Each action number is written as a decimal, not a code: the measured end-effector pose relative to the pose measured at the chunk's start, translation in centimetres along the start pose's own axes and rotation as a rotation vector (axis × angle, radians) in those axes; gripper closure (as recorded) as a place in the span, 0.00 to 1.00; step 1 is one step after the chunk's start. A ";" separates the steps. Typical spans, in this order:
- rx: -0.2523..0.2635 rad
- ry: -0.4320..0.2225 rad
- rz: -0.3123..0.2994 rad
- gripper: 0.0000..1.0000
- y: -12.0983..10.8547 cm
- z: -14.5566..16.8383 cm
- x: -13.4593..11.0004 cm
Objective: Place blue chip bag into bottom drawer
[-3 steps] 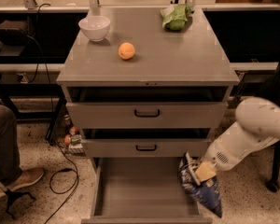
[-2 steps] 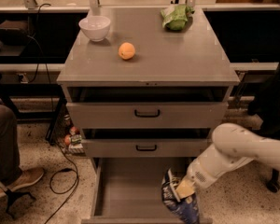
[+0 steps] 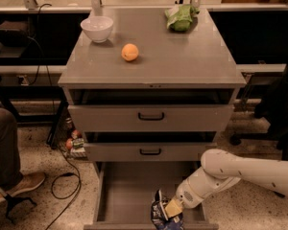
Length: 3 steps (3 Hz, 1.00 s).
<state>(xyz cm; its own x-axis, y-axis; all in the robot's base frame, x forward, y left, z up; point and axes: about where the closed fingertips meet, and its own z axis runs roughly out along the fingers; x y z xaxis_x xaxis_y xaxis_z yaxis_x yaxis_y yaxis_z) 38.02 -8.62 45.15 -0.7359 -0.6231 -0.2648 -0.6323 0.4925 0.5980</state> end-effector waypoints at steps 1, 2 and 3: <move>0.005 -0.011 -0.003 1.00 -0.1 -0.1 -0.1; 0.012 -0.062 -0.008 1.00 -1.0 0.5 -0.3; 0.061 -0.210 -0.057 1.00 -5.4 2.6 -4.3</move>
Offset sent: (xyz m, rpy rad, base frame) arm 0.0173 -0.0012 -0.0183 0.0636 -0.0882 -0.0745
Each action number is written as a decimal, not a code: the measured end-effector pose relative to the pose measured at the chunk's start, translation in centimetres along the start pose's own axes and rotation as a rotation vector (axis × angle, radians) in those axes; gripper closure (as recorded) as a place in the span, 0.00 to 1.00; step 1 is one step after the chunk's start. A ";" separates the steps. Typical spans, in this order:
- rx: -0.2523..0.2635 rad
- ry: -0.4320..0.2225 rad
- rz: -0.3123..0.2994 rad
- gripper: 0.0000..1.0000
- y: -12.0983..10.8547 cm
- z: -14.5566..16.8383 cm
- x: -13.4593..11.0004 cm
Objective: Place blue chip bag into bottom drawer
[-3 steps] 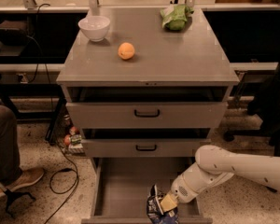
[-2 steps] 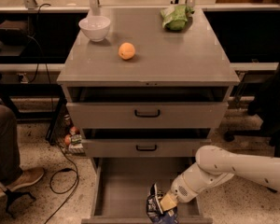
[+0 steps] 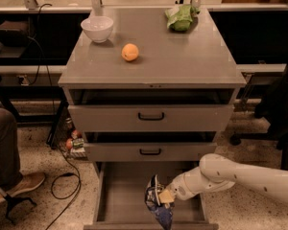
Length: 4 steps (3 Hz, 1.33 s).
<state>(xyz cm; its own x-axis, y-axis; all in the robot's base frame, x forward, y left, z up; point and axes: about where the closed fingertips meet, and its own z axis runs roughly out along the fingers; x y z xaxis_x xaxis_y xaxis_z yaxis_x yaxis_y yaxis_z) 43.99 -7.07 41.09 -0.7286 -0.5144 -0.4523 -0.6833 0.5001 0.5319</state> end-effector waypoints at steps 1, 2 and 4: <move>0.015 -0.103 -0.014 1.00 -3.7 3.2 -2.3; 0.017 -0.144 0.025 0.74 -7.4 8.3 -3.7; 0.021 -0.099 0.087 0.27 -10.0 14.3 -4.1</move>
Offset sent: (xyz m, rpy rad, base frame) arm 0.1036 0.0575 -0.1138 0.1213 -0.0704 -0.1448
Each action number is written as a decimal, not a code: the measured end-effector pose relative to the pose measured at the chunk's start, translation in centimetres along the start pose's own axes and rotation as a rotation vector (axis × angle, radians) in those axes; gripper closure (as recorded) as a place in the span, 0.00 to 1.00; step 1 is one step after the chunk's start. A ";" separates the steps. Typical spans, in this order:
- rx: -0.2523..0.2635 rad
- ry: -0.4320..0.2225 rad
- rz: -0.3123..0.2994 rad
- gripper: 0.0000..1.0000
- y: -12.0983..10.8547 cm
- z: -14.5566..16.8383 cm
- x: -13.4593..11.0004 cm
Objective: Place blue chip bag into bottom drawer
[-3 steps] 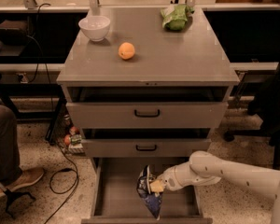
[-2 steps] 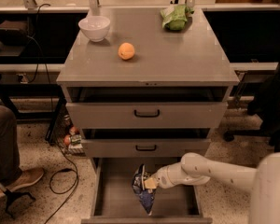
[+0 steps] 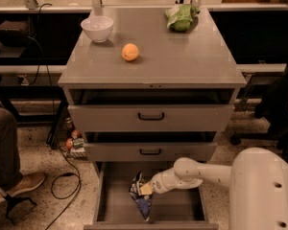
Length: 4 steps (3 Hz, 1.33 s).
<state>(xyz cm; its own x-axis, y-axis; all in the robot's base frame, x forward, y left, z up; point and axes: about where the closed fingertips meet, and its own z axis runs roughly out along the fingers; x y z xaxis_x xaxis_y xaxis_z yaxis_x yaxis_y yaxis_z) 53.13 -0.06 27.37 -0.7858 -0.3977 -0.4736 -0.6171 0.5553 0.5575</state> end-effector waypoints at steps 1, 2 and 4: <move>0.000 0.013 0.010 0.00 -0.6 1.2 0.1; 0.026 0.006 0.015 0.00 -1.2 0.2 0.2; 0.158 -0.110 0.077 0.00 -4.2 -11.3 3.5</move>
Offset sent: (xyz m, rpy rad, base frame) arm 0.0128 -0.0249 -0.0030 -0.0453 -0.0147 -0.0496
